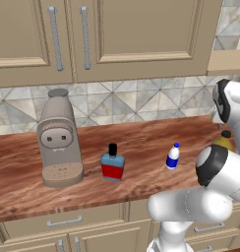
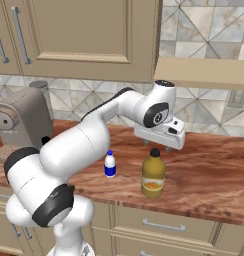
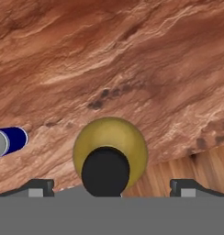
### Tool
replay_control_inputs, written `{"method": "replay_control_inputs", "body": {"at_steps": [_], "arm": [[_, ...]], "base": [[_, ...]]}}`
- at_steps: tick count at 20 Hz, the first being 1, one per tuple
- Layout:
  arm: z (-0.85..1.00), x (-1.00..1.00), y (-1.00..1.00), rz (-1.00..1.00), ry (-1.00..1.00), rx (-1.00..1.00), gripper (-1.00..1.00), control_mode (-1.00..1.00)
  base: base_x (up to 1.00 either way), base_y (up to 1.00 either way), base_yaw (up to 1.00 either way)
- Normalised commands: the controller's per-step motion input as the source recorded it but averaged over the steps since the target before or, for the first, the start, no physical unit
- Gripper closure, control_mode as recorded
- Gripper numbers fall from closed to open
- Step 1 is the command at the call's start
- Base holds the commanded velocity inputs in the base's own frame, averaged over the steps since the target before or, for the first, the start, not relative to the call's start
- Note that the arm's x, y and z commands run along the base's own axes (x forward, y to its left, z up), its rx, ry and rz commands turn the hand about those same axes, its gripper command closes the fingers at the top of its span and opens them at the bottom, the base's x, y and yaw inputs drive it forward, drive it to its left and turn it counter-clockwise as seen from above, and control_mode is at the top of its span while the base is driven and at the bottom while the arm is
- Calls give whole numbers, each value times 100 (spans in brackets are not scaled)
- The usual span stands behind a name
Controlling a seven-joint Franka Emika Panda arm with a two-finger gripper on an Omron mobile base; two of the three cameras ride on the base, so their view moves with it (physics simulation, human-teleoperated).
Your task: Place the drinks on the dining counter in a tight cluster.
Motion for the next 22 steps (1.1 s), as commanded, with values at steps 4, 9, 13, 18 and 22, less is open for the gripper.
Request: {"method": "replay_control_inputs", "body": {"at_steps": [4,9,13,18,22], "arm": [[-21,1,0,0,1,0,-100,-100],[-24,0,0,0,2,0,-100,-100],[-21,0,0,0,3,0,-100,-100],[-13,0,0,0,2,0,-100,-100],[-5,0,0,0,0,0,-100,-100]], "base": [[0,0,0],[0,0,0],[0,0,0],[0,0,0],[0,0,0]]}}
